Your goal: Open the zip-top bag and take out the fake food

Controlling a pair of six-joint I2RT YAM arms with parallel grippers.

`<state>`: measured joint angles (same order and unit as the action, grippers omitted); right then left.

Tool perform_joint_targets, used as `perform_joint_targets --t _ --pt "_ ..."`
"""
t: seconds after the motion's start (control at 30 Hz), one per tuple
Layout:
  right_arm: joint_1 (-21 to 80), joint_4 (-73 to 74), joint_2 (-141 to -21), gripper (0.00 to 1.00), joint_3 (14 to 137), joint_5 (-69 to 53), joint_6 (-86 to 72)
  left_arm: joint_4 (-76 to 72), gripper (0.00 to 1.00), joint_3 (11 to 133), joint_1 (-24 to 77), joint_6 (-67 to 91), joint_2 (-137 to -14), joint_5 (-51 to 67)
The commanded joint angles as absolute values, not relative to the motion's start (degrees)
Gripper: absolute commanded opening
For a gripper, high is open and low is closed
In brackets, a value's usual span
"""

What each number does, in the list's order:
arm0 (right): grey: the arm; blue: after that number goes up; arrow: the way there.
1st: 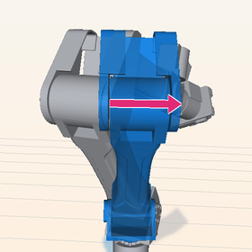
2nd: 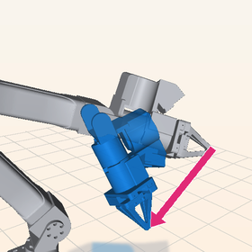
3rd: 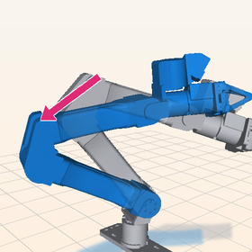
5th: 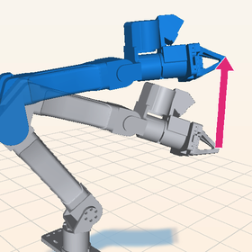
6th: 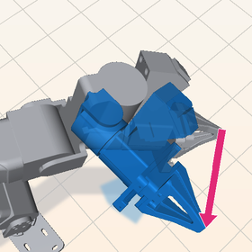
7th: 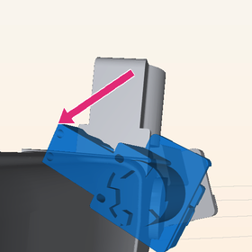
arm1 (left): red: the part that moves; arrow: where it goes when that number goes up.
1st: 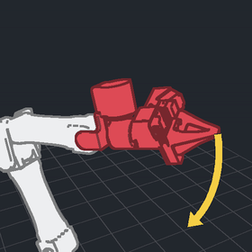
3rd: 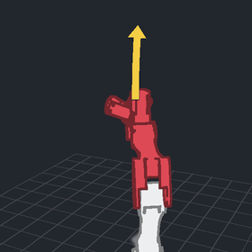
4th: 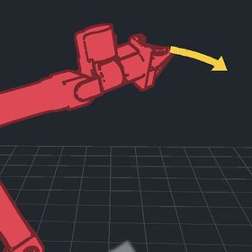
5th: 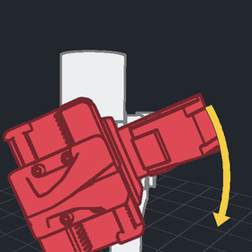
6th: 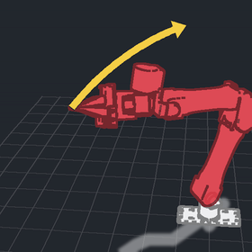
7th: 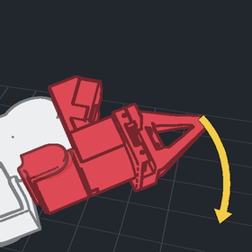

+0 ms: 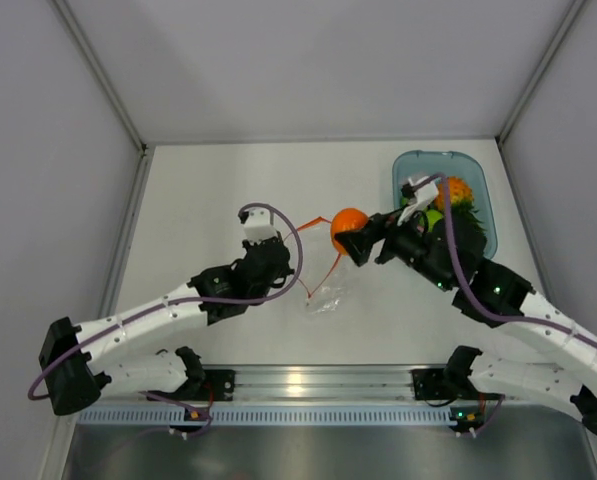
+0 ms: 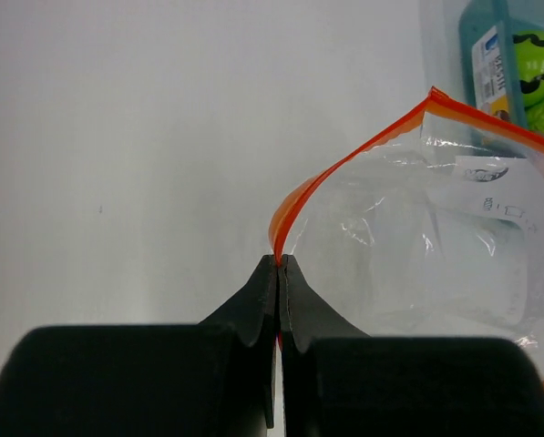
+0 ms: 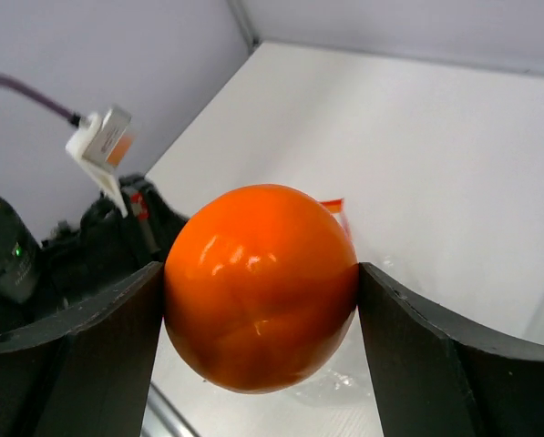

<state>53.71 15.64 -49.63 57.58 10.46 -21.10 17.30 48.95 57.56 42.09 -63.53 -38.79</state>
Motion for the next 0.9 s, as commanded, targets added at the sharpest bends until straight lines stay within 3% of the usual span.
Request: perform_joint_targets --t 0.0,0.17,0.4,0.7,0.8,0.87 --pt "49.06 16.78 -46.41 0.40 62.14 16.70 -18.19 20.21 0.00 52.03 55.12 41.93 -62.49 -41.31" --pt "32.89 21.08 -48.24 0.41 58.89 19.50 -17.49 23.45 0.00 55.53 53.27 37.54 -59.86 -41.39" --pt "14.18 24.35 -61.68 0.42 55.02 19.95 -17.32 31.02 0.00 62.75 52.30 32.17 -57.75 -43.94" --pt "9.84 25.84 -77.24 0.48 55.73 22.41 -18.02 36.47 0.00 65.30 51.33 29.97 -54.49 -48.25" --pt "9.84 26.02 -78.22 0.57 54.85 23.64 -18.02 38.58 0.00 66.62 50.63 29.45 -55.37 -49.48" --pt "9.84 26.37 -78.40 0.77 54.67 23.82 -17.75 39.29 0.00 67.41 49.84 28.83 -55.81 -49.57"
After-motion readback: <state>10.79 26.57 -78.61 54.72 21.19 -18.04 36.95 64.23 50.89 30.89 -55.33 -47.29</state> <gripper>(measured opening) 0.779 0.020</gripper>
